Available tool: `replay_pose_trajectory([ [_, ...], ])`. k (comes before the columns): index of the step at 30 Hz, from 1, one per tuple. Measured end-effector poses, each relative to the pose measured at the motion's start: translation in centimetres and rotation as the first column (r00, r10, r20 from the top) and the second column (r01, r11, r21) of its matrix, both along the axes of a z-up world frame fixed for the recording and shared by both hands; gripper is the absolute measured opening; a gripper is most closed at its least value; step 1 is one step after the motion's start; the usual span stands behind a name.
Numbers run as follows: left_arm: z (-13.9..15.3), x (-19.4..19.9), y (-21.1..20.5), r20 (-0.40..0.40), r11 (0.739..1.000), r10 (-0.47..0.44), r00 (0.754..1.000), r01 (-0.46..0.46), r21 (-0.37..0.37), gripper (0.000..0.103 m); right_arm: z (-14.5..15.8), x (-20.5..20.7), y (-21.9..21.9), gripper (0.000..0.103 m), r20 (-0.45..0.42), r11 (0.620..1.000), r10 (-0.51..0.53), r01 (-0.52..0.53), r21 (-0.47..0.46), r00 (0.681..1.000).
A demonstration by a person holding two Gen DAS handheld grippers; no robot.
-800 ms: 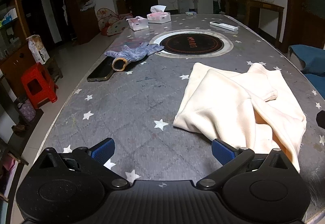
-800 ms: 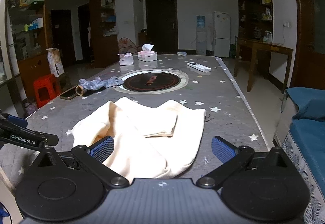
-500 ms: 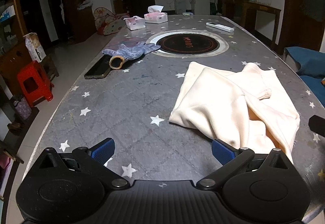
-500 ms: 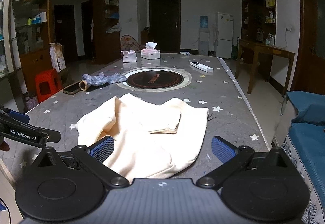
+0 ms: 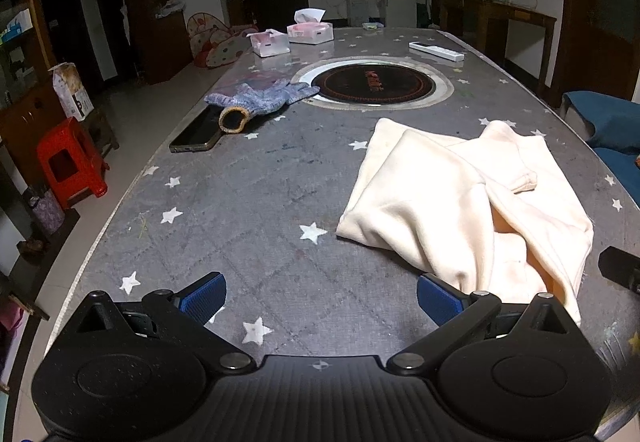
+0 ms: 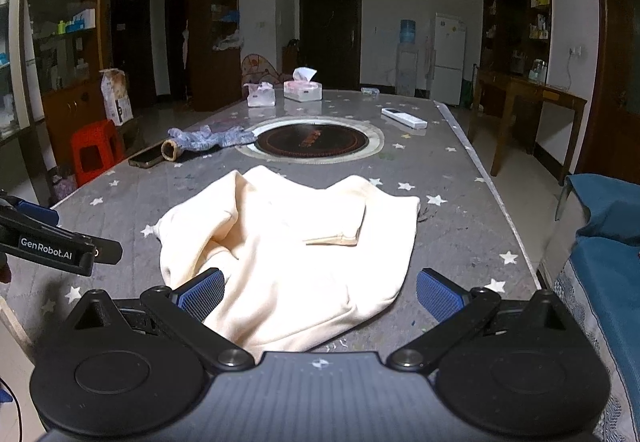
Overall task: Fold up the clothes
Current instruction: 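Move both grippers toward the crumpled cream sweatshirt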
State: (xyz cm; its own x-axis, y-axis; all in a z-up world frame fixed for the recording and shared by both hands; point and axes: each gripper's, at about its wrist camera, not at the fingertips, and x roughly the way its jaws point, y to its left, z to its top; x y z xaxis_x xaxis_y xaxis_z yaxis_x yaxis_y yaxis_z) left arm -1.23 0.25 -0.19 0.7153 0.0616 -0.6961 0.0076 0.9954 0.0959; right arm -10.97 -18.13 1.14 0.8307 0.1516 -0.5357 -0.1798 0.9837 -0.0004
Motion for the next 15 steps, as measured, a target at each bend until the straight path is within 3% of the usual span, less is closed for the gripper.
replay_pose_trajectory([
  [15,-0.75,0.46,-0.60,-0.034,1.000,-0.010,0.999,0.010,0.007,0.103,-0.81,0.67,0.11,0.103,-0.059,1.000,-0.010,0.009,-0.008,0.998],
])
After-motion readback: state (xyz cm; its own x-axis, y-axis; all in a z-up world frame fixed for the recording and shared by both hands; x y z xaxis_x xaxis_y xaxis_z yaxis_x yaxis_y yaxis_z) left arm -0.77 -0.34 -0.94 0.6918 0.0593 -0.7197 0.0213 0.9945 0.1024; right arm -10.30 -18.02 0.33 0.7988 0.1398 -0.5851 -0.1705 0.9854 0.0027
